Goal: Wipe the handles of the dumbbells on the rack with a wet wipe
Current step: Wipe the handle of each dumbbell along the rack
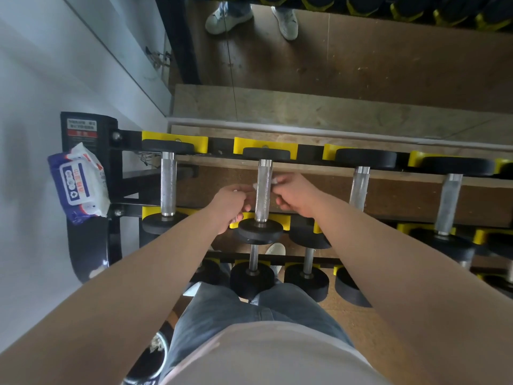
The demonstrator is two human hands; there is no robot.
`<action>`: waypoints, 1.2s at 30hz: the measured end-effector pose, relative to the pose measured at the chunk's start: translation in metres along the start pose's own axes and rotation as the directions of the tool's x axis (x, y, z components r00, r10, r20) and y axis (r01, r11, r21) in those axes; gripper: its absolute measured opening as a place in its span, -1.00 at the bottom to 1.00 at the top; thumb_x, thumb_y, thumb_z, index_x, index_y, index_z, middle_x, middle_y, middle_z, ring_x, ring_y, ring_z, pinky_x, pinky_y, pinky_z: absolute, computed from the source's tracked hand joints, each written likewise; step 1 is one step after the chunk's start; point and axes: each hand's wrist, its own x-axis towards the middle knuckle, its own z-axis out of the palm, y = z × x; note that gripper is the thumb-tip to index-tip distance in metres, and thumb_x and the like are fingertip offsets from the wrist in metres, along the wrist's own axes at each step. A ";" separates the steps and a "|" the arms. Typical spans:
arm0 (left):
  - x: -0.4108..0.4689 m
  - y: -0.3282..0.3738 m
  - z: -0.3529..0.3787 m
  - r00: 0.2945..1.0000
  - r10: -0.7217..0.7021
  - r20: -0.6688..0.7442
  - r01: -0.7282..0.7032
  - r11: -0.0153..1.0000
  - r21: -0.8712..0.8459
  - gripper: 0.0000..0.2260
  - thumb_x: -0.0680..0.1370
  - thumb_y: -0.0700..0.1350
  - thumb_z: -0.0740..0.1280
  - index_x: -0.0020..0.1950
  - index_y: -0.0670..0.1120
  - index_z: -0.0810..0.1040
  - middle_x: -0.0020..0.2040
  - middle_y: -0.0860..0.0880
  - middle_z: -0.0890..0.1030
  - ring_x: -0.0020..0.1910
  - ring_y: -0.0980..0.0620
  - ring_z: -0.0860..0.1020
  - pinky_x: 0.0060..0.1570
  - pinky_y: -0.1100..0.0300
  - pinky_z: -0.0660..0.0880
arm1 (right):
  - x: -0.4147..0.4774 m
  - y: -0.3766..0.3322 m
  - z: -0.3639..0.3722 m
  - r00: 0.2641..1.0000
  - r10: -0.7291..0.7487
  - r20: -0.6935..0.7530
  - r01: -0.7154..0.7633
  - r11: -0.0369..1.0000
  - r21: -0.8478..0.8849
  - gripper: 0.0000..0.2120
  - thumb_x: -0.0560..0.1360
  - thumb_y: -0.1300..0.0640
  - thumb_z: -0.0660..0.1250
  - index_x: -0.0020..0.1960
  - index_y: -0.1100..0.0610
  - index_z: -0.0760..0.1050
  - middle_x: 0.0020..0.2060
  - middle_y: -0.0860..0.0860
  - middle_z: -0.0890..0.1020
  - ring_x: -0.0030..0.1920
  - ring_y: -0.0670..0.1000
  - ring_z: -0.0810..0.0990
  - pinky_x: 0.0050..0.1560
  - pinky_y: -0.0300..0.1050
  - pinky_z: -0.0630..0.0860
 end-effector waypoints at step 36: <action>-0.002 0.017 0.006 0.987 0.151 -0.062 -0.149 0.988 0.043 -0.81 0.67 -0.08 0.23 0.04 -0.06 0.62 -0.18 -0.09 0.53 -0.37 0.02 0.35 -0.39 0.19 0.29 | -0.016 0.012 0.007 0.994 0.035 -0.102 0.014 0.895 0.446 -0.75 0.56 0.32 0.40 0.24 0.28 0.54 0.11 0.18 0.64 0.08 0.12 0.69 0.07 -0.04 0.67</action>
